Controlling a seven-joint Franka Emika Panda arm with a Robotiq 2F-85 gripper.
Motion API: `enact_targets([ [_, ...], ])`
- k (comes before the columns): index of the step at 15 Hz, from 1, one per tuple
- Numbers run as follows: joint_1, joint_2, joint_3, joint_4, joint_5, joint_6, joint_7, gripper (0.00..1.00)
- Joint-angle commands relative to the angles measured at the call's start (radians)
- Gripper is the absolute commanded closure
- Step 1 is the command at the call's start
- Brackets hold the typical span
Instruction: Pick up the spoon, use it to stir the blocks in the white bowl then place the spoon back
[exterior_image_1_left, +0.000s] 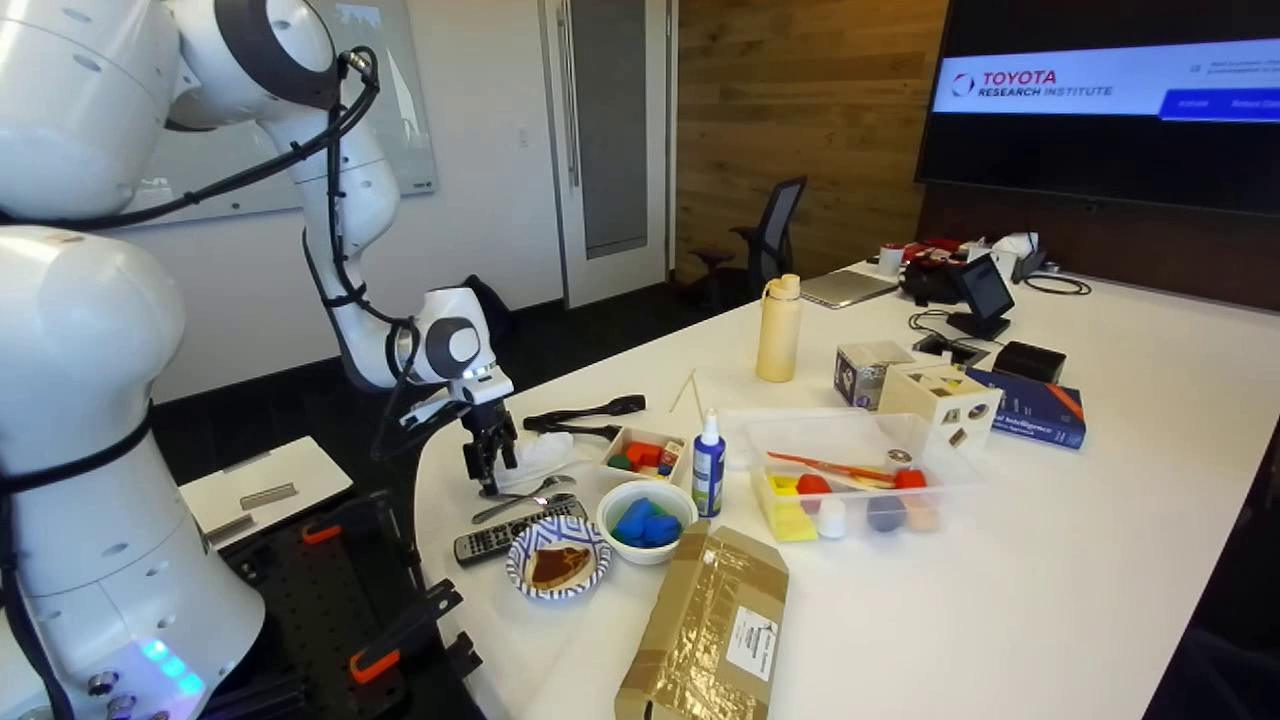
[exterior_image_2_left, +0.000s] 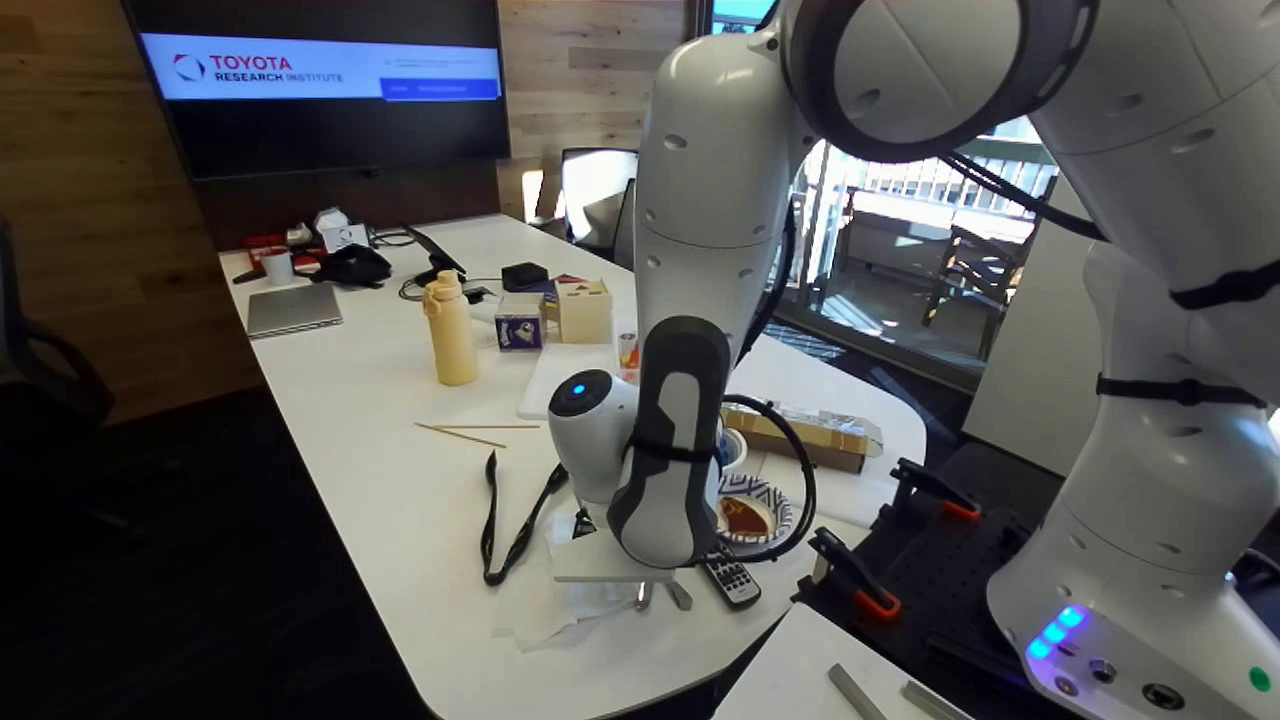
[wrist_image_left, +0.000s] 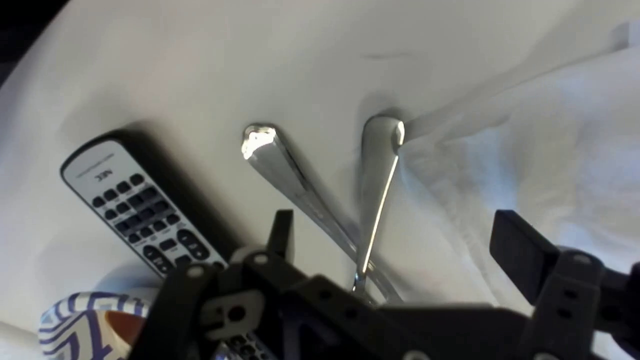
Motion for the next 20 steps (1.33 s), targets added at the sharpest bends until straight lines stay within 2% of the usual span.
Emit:
enact_targets([
  [1, 0.002, 0.05, -0.019, 0.031, 0.033, 0.041, 0.001, 0.0],
  [5, -0.002, 0.077, -0.025, 0.06, 0.046, 0.041, -0.007, 0.0],
  [6, -0.001, 0.081, -0.026, 0.065, 0.049, 0.044, -0.007, 0.25],
  [7, -0.001, 0.086, -0.023, 0.07, 0.053, 0.048, -0.007, 0.26],
  [8, -0.001, 0.089, -0.021, 0.074, 0.057, 0.049, -0.007, 0.32],
  [11, 0.003, 0.089, -0.016, 0.076, 0.067, 0.051, -0.005, 0.58],
  [16, 0.0, 0.098, 0.009, 0.069, 0.088, 0.066, 0.002, 0.95],
  [18, -0.001, 0.094, 0.012, 0.054, 0.095, 0.069, 0.004, 1.0],
  [20, -0.001, 0.092, 0.016, 0.046, 0.101, 0.073, 0.005, 1.0],
])
